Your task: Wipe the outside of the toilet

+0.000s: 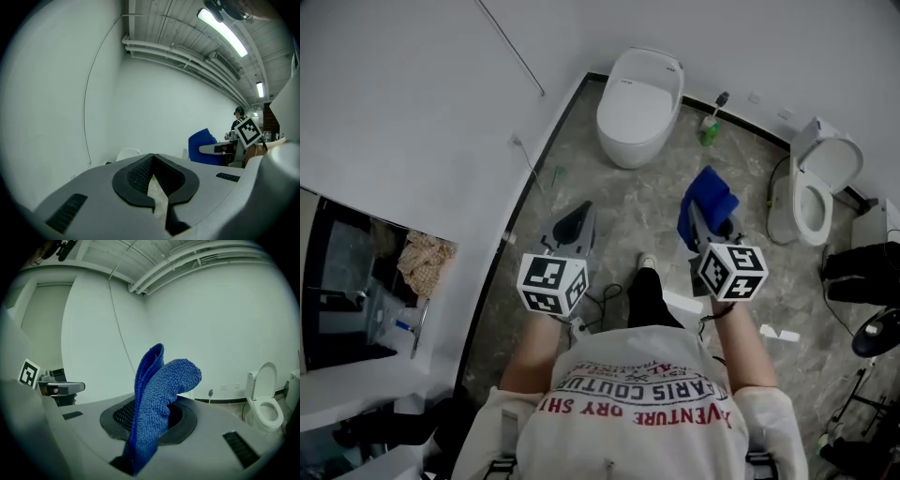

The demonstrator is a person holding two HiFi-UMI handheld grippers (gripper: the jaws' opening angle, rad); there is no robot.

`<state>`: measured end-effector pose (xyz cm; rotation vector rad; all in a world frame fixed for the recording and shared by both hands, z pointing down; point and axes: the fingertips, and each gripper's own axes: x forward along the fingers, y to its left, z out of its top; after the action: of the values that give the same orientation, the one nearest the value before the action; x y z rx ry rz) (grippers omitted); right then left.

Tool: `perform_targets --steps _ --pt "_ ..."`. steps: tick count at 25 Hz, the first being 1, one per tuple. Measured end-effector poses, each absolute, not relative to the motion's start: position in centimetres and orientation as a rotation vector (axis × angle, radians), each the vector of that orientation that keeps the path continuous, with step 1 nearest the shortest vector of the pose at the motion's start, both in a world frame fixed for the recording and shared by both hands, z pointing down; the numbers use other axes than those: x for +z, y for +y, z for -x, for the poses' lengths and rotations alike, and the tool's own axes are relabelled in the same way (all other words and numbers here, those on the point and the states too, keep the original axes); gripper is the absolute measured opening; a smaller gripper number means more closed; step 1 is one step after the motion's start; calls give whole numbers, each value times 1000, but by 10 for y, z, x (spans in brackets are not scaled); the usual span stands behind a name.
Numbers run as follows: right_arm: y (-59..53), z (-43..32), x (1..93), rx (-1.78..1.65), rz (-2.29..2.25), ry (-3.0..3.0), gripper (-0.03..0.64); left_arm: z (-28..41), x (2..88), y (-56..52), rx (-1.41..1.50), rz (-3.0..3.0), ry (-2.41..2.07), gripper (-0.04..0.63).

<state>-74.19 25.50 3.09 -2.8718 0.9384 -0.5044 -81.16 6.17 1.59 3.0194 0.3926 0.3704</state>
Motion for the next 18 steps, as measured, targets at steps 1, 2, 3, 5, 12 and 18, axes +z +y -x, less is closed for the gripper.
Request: perform_targets --steps 1,2,3,5,12,18 --pt "255 724 33 -505 2867 939 72 796 18 58 374 -3022 377 8" --pt "255 705 34 -508 2862 943 72 779 19 56 376 -3024 360 8" --pt "254 685 36 -516 2856 951 72 761 19 53 377 -3024 342 8" --pt "251 645 39 -536 2843 977 72 724 18 49 378 -3023 311 8" --pt "253 499 36 -558 2823 1057 72 589 4 52 363 -3037 243 8" --pt "246 399 41 -586 2824 1046 72 499 13 31 395 -3032 198 8"
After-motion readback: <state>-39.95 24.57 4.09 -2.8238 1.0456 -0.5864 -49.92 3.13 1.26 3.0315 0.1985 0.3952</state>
